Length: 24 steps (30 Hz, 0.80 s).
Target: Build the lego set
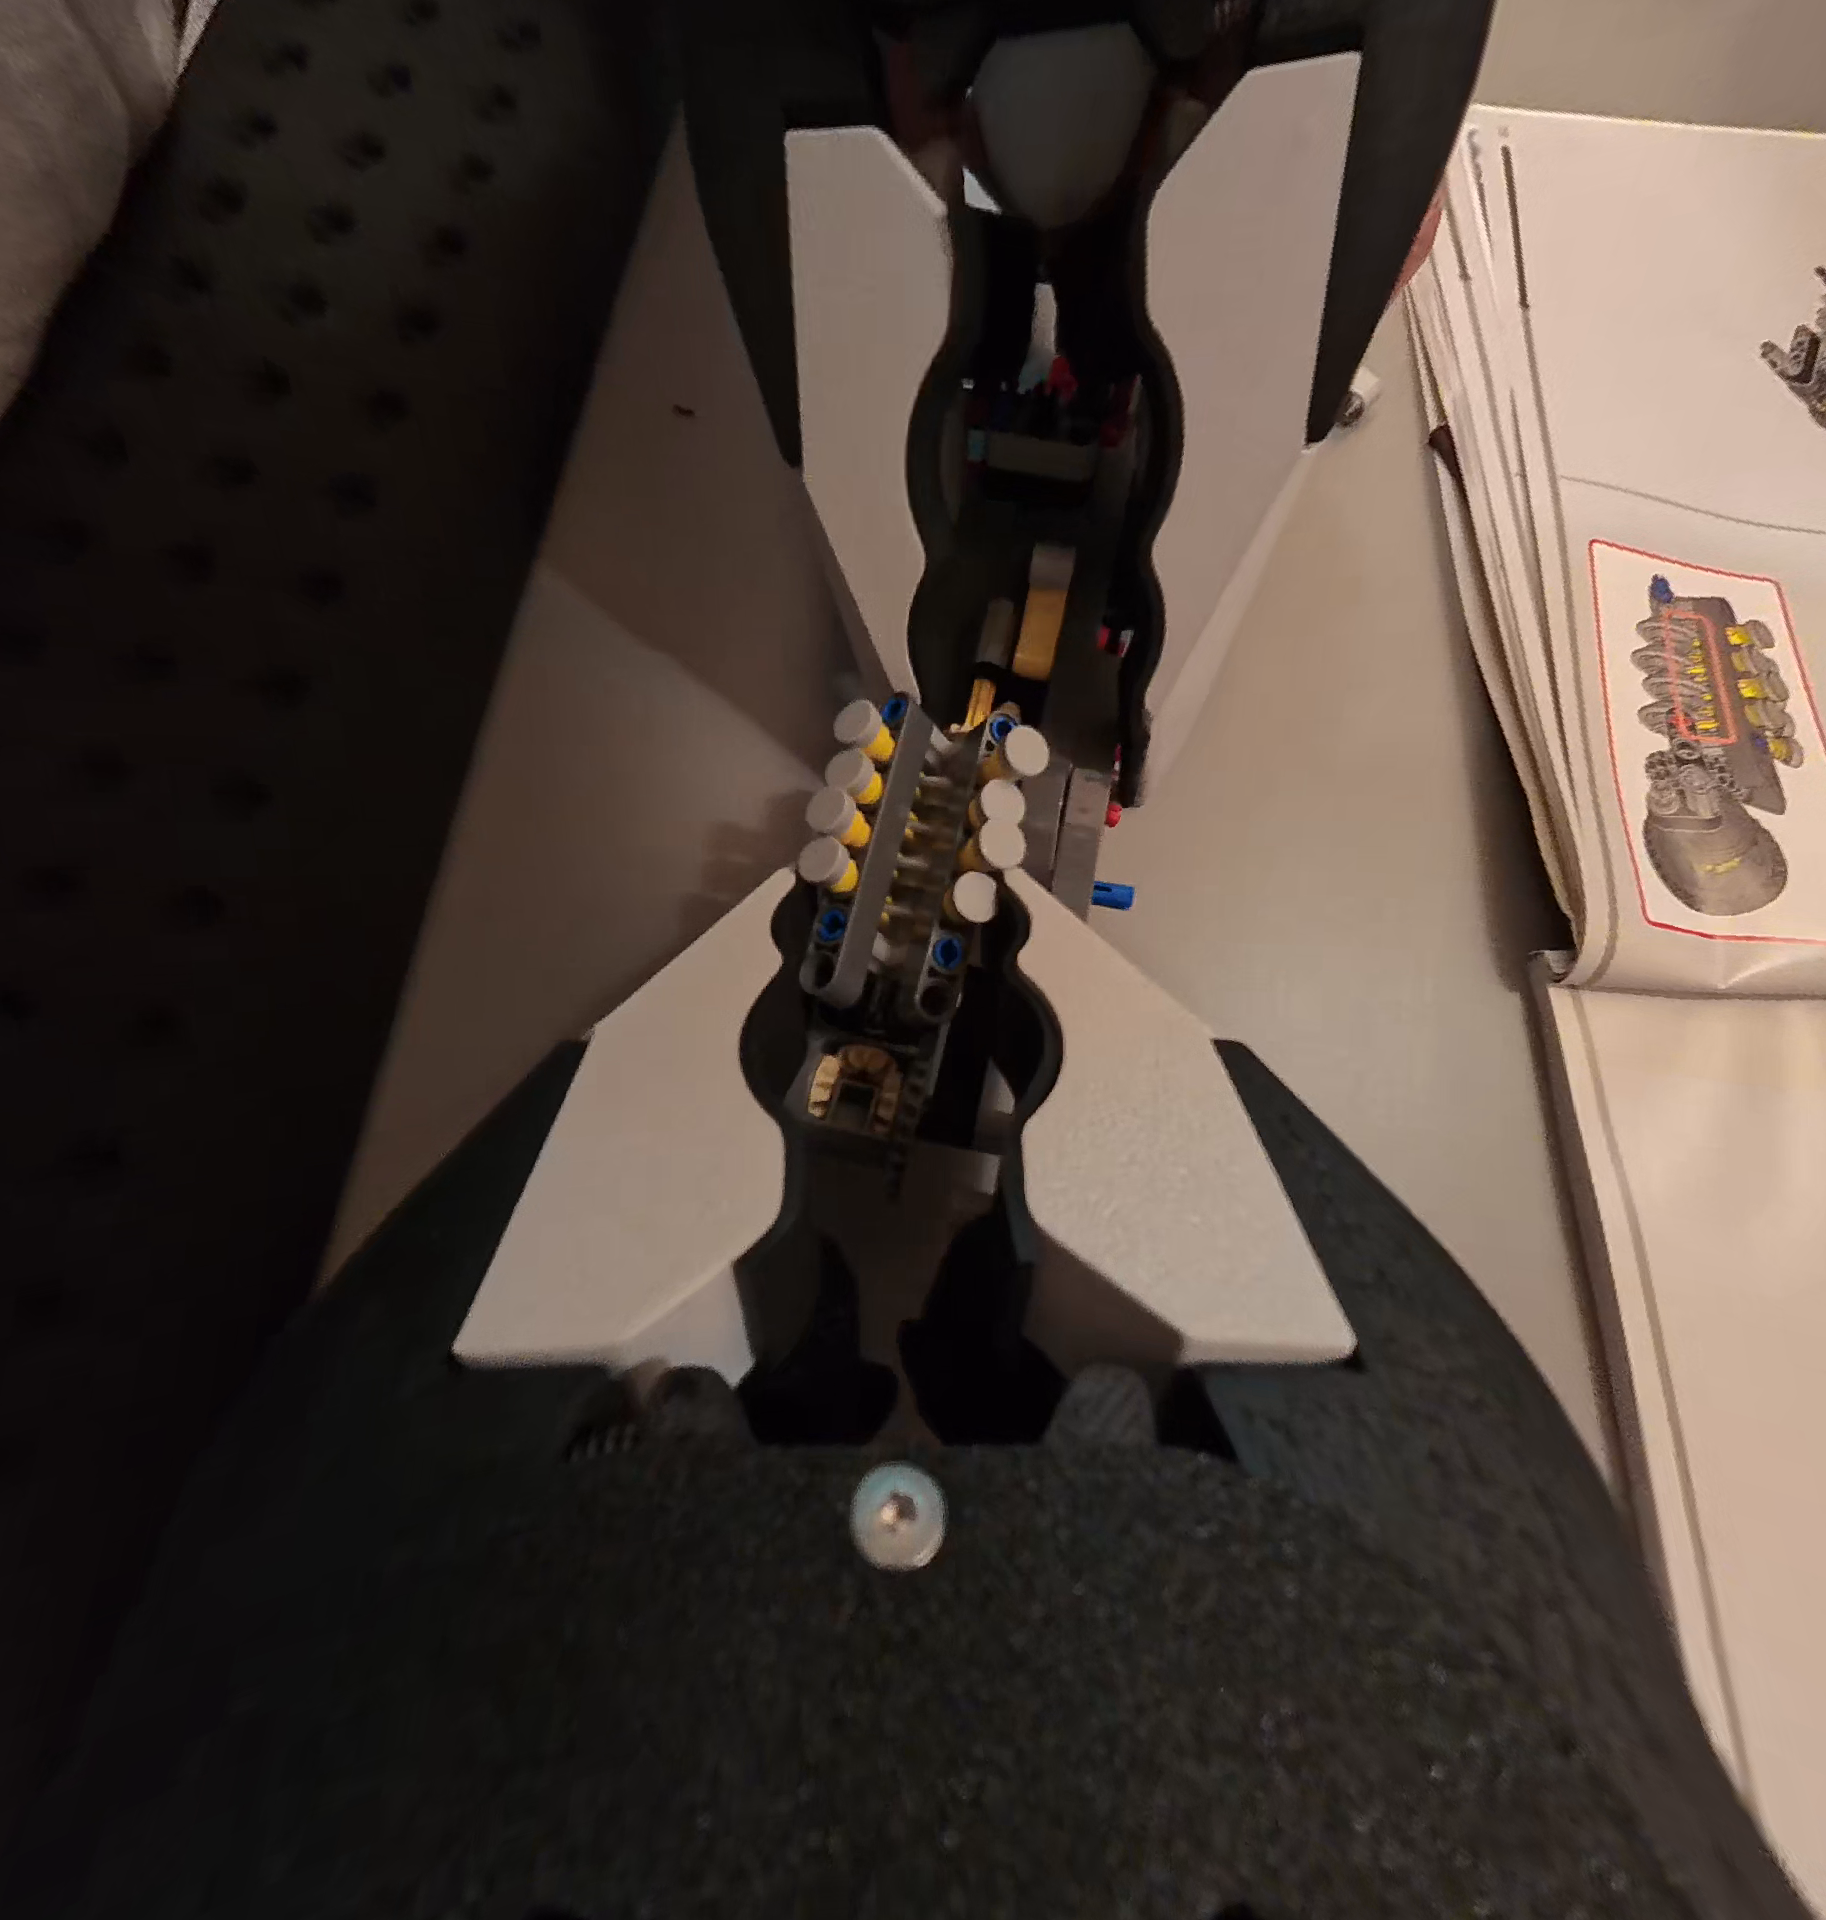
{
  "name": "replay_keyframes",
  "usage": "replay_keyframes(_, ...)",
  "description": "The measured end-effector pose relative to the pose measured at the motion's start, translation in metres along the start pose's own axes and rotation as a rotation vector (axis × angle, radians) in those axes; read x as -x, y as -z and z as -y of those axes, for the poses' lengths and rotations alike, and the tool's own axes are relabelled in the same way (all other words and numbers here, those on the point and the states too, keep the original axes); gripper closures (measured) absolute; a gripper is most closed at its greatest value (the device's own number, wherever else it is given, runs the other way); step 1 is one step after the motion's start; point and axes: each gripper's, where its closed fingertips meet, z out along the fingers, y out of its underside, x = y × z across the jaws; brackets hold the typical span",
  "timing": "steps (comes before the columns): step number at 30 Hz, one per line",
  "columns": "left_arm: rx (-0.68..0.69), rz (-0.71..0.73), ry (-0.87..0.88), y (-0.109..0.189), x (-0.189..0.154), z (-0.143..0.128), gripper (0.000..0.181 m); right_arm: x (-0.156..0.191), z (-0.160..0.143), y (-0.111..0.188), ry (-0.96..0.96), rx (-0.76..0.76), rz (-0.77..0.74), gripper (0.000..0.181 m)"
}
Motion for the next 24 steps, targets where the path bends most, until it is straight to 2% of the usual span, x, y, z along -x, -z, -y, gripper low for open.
replay_keyframes(5,0.0,0.022,0.001,0.0,0.002,0.0,0.144,-0.001,0.002,0.002,-0.038,0.027,-0.005,0.147)
replay_keyframes(8,-0.002,0.032,0.0,0.0,0.003,0.0,0.144,0.002,0.006,0.002,-0.026,0.044,-0.033,0.134)
replay_keyframes(12,0.001,0.036,0.002,0.0,0.003,0.0,0.144,-0.002,0.01,0.003,-0.069,0.037,-0.056,0.131)
replay_keyframes(15,0.001,0.039,0.003,-0.001,0.004,0.0,0.144,-0.004,0.025,0.003,-0.078,0.0,-0.069,0.135)
replay_keyframes(18,0.003,0.041,0.007,-0.001,0.004,0.001,0.144,-0.006,0.02,-0.005,-0.046,0.073,-0.09,0.135)
replay_keyframes(24,-0.004,0.033,0.003,-0.001,0.003,0.002,0.144,-0.006,0.02,-0.006,-0.061,0.072,-0.083,0.146)
